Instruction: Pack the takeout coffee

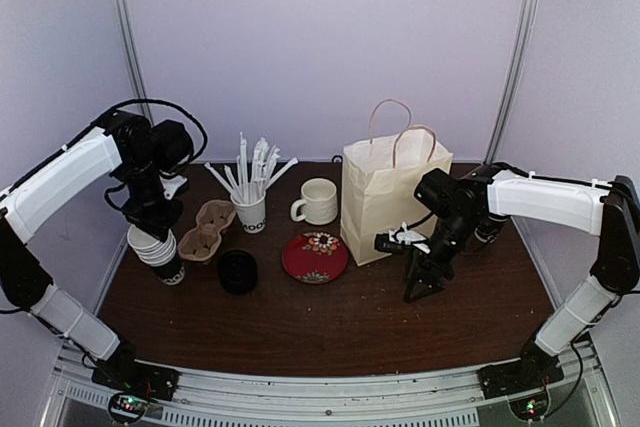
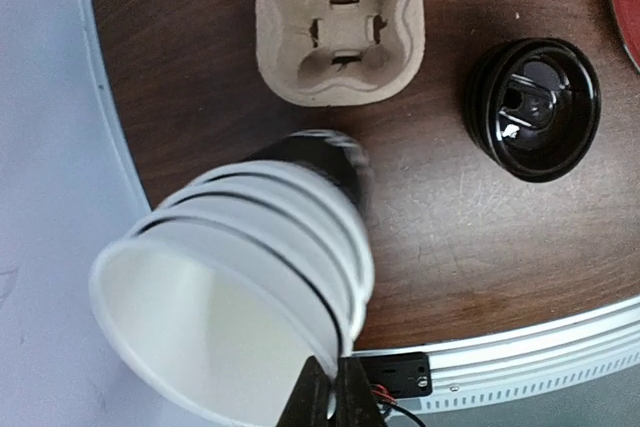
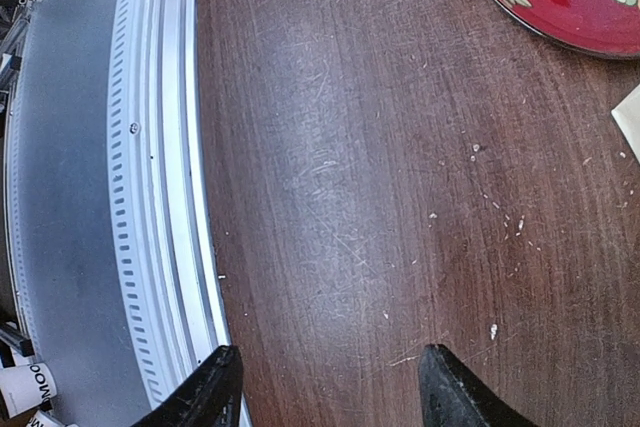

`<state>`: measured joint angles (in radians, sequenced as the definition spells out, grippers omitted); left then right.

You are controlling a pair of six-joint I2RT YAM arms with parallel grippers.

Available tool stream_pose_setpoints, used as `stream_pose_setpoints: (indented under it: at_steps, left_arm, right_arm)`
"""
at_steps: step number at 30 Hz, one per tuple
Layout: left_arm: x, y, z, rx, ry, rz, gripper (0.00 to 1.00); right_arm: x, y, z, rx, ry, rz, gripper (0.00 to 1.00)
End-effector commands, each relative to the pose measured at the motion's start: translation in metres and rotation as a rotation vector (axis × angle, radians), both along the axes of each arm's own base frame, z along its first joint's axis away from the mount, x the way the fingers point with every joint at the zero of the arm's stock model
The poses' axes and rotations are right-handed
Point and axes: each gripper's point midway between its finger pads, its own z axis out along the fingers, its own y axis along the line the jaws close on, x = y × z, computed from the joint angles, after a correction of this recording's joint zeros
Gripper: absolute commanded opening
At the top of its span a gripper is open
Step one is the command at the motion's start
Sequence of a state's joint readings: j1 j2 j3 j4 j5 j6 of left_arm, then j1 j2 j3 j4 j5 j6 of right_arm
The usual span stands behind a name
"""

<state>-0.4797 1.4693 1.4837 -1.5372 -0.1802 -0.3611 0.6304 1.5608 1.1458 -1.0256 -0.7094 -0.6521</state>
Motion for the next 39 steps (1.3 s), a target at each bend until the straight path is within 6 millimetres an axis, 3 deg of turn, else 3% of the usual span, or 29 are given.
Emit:
stream_pose_setpoints:
  at_steps: [1,3,5,6,7,8,9,10,12,13,15,16,18,19,21,23,25,27,28,31,35,37,38,39]
  left_arm:
    - [0.000,0.005,0.016,0.117,-0.019,-0.029,0.00]
    - [-0.004,-0.030,0.005,-0.100,0.018,-0.068,0.00]
    - [0.004,0.005,0.017,0.164,-0.046,-0.037,0.00]
    - [0.000,0.005,0.011,0.176,0.027,-0.040,0.00]
    - [-0.012,-0.028,0.004,-0.057,0.103,-0.077,0.00]
    - [-0.013,-0.068,0.013,-0.289,0.072,-0.123,0.00]
    - [-0.008,-0.073,0.021,-0.268,0.006,-0.116,0.00]
    - [-0.003,-0.050,0.025,-0.071,-0.025,-0.104,0.00]
    - [0.002,0.025,0.031,0.350,0.002,-0.025,0.00]
    - [-0.002,0.025,0.022,0.254,0.045,0.004,0.00]
    - [-0.004,-0.019,0.018,-0.026,0.012,-0.037,0.00]
    - [-0.001,-0.013,0.026,0.041,-0.032,-0.022,0.00]
    - [0.001,0.028,0.037,0.286,-0.018,0.022,0.00]
    - [-0.005,0.019,0.026,0.199,0.046,0.015,0.00]
    - [0.001,0.006,0.022,0.129,0.003,0.010,0.00]
    - [-0.006,-0.022,0.013,-0.021,0.055,-0.039,0.00]
    - [0.000,-0.005,0.016,0.087,0.022,-0.002,0.00]
    - [-0.011,-0.027,0.011,-0.065,0.078,-0.040,0.00]
    - [-0.008,-0.024,0.015,-0.034,0.044,-0.027,0.00]
    - [-0.015,0.016,0.026,0.221,0.069,-0.013,0.00]
    - [-0.023,-0.007,0.025,0.049,0.063,-0.040,0.00]
    - [-0.030,-0.007,0.025,0.038,0.086,-0.054,0.00]
    - [-0.034,-0.018,0.021,-0.028,0.104,-0.087,0.00]
    - [-0.030,-0.009,0.023,0.027,0.066,-0.073,0.00]
  right_arm:
    - [0.000,0.002,0.000,-0.012,-0.002,0.019,0.63]
    - [-0.001,0.002,0.000,-0.012,-0.002,0.022,0.63]
    - [-0.001,0.002,0.000,-0.012,-0.004,0.022,0.63]
    - [-0.001,0.001,0.000,-0.013,-0.003,0.020,0.63]
    - [-0.001,0.001,0.001,-0.011,-0.005,0.020,0.63]
    - [-0.001,0.002,0.001,-0.010,-0.006,0.022,0.63]
    - [-0.001,0.002,0.001,-0.011,-0.008,0.023,0.63]
    - [-0.002,0.002,0.000,-0.014,-0.006,0.023,0.63]
    - [-0.001,0.002,0.000,-0.015,-0.005,0.026,0.63]
    - [-0.001,0.002,0.000,-0.016,-0.006,0.027,0.63]
    - [-0.002,0.002,0.000,-0.017,-0.010,0.028,0.63]
    - [-0.002,0.001,0.000,-0.017,-0.009,0.028,0.63]
    - [-0.002,0.001,-0.001,-0.019,-0.009,0.029,0.63]
    - [-0.002,0.001,-0.001,-0.019,-0.009,0.029,0.63]
    - [-0.002,0.002,-0.001,-0.019,-0.007,0.032,0.62]
    - [-0.002,0.002,-0.001,-0.022,-0.003,0.034,0.62]
    - [-0.003,0.002,-0.001,-0.020,-0.004,0.036,0.62]
    - [-0.003,0.005,0.003,-0.006,-0.006,0.032,0.62]
    - [-0.003,0.006,0.006,0.004,-0.005,0.029,0.62]
    - [-0.001,0.013,0.016,0.040,-0.004,0.011,0.63]
    - [-0.004,0.027,0.037,0.123,0.022,0.002,0.70]
    - [-0.006,0.032,0.045,0.136,0.038,0.008,0.73]
    - [-0.005,0.035,0.049,0.144,0.041,0.009,0.73]
    - [-0.004,0.038,0.052,0.152,0.041,0.008,0.74]
